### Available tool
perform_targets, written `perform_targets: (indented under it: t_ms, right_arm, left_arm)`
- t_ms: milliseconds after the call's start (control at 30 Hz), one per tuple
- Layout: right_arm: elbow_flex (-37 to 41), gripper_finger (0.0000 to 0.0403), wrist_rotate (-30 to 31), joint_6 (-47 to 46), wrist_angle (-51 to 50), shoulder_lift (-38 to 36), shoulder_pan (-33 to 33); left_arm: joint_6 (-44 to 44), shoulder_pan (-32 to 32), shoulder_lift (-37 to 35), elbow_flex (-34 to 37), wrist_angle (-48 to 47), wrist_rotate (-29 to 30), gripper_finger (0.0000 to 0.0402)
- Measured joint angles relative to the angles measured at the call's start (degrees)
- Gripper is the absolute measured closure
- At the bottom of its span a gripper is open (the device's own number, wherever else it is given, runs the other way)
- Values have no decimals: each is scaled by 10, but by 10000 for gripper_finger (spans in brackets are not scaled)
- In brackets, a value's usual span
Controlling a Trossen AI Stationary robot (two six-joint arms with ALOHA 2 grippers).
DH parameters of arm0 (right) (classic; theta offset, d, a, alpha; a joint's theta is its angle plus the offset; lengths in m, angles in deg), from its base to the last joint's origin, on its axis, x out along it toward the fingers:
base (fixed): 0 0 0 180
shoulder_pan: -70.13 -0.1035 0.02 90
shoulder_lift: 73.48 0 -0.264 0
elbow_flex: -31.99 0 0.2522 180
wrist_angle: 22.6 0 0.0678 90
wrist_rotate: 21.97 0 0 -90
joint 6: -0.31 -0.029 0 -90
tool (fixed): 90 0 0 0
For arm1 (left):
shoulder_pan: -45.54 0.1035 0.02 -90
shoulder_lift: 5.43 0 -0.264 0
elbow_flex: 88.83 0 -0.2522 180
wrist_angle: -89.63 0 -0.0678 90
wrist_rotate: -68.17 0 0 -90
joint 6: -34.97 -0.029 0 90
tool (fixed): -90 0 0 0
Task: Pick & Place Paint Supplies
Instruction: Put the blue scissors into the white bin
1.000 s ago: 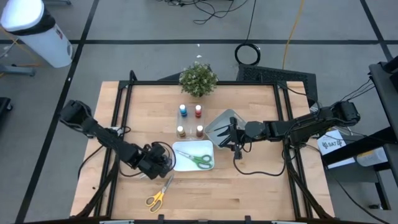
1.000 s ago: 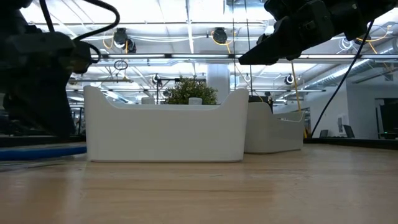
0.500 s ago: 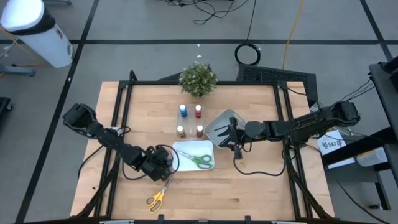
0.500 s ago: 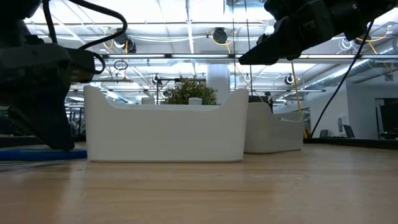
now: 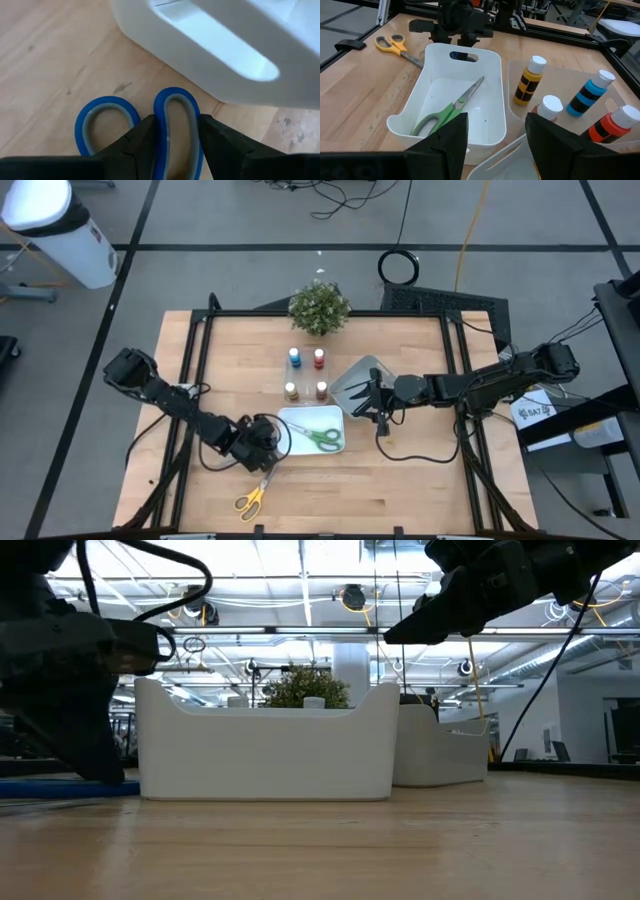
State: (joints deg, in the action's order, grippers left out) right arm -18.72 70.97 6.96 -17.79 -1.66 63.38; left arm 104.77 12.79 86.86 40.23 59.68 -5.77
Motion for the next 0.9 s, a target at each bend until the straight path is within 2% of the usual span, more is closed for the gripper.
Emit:
perform_targets:
  t_ms: [100, 333, 533, 633, 767, 900]
  right_arm:
    - [0, 216, 0, 0, 0, 0, 0]
    - [0, 216, 0, 0, 0, 0, 0]
    - [0, 216, 0, 0, 0, 0, 0]
    - [0, 216, 0, 0, 0, 0, 0]
    - [0, 216, 0, 0, 0, 0, 0]
    - [0, 216, 0, 0, 0, 0, 0]
  left_arm:
    - [-7, -2, 0, 1, 3, -11, 263]
    - [54, -3, 0, -2, -49, -2, 348]
    - [47, -4, 0, -2, -60, 6, 395]
    - [62, -4, 0, -2, -76, 17, 395]
    - [68, -4, 0, -1, -65, 25, 371]
    - [32, -4, 1, 2, -29, 30, 348]
